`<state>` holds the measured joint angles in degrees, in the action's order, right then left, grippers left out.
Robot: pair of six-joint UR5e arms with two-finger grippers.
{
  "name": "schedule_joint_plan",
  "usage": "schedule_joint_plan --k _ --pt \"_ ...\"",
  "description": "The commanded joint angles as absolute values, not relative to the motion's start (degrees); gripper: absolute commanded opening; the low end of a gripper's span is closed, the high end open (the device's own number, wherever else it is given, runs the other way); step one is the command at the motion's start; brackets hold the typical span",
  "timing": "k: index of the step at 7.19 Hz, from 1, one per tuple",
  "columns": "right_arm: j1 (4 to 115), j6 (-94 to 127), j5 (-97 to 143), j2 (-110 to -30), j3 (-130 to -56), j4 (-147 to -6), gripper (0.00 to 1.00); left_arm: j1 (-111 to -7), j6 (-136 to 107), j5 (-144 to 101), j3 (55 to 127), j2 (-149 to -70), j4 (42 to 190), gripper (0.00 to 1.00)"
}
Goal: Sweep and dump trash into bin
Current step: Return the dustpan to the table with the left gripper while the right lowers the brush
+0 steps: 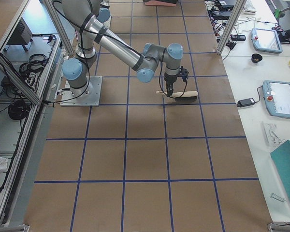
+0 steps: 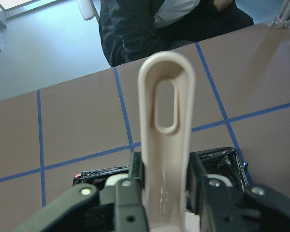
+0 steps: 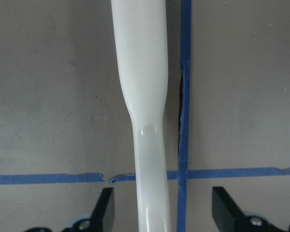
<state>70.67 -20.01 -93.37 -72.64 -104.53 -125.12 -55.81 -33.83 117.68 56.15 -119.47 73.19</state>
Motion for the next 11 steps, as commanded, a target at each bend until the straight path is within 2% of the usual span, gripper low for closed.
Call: schedule_joint_plan --k 1,4,7,11 --pt "70.8 -20.4 -92.2 -76.7 -104.3 -124.6 1.0 -60.3 -39.4 111.7 57.2 -118.1 82.5 0.0" --pt "71.3 -19.3 -87.5 -86.0 -103.5 -114.6 1.0 -64.2 -49.4 105.8 59.8 -121.1 83.2 0.0" --pt "74.0 -14.1 -88.0 -86.6 -93.7 -100.2 1.0 -70.1 -56.9 105.0 62.2 -123.9 83.1 0.0" --pt "80.5 -10.6 -90.6 -89.3 -91.8 -95.2 1.0 -75.3 -64.8 103.1 64.2 -128.6 80.4 0.0"
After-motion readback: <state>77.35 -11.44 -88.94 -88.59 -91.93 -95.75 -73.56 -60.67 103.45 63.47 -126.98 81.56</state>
